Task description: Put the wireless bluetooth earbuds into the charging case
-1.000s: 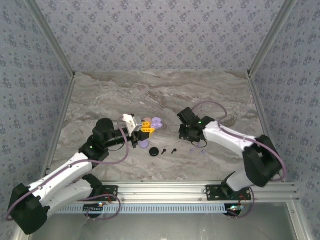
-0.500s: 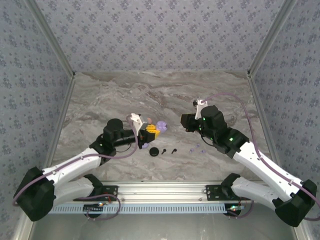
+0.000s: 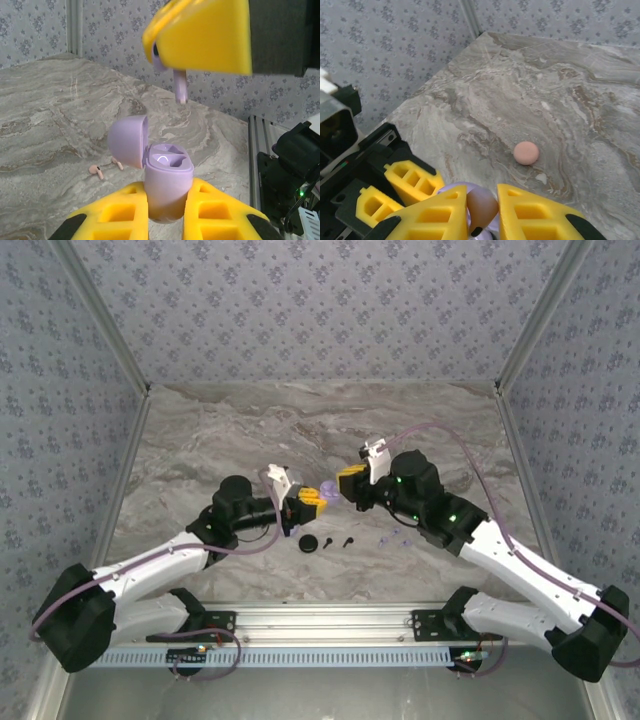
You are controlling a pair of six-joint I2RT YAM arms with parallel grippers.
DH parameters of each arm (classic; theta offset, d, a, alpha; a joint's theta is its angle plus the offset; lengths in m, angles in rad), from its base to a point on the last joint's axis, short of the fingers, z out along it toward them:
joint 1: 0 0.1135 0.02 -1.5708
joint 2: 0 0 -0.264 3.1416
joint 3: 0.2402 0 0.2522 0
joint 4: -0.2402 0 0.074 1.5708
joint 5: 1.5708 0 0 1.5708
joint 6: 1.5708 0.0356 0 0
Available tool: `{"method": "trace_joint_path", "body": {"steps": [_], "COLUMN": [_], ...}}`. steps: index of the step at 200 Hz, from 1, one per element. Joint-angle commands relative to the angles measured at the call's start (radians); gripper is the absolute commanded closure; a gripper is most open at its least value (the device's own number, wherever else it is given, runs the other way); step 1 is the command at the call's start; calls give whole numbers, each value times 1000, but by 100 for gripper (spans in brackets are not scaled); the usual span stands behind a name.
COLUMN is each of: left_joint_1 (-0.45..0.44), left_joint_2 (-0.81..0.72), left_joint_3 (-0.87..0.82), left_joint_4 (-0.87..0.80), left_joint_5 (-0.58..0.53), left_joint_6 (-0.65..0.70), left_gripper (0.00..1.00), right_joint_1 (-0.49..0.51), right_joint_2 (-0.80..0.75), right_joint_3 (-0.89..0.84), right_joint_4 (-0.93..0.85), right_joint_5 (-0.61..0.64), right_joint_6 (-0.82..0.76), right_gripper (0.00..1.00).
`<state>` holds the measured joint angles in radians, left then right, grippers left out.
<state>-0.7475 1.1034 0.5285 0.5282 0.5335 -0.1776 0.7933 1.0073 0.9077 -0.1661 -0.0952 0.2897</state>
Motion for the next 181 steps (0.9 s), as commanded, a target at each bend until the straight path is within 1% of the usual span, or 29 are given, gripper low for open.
{"method": "trace_joint_path", "body": {"steps": [1, 38, 181], "left_joint_1": [-6, -4, -6], "left_joint_2": [0, -2, -25], "left_joint_3": [46, 54, 52], "left_joint_4": [41, 41, 50], "left_joint_5": [18, 16, -3], "left_joint_6": [-7, -4, -22], "left_gripper": [97, 97, 97], "right_joint_1": [19, 31, 47], "right_joint_2": [11, 27, 22], "right_joint_3": [17, 9, -38], "right_joint_4": [53, 86, 71], "right_joint_5": [-24, -27, 4], "right_joint_6": [-27, -18, -30], "right_gripper": [79, 79, 79]}}
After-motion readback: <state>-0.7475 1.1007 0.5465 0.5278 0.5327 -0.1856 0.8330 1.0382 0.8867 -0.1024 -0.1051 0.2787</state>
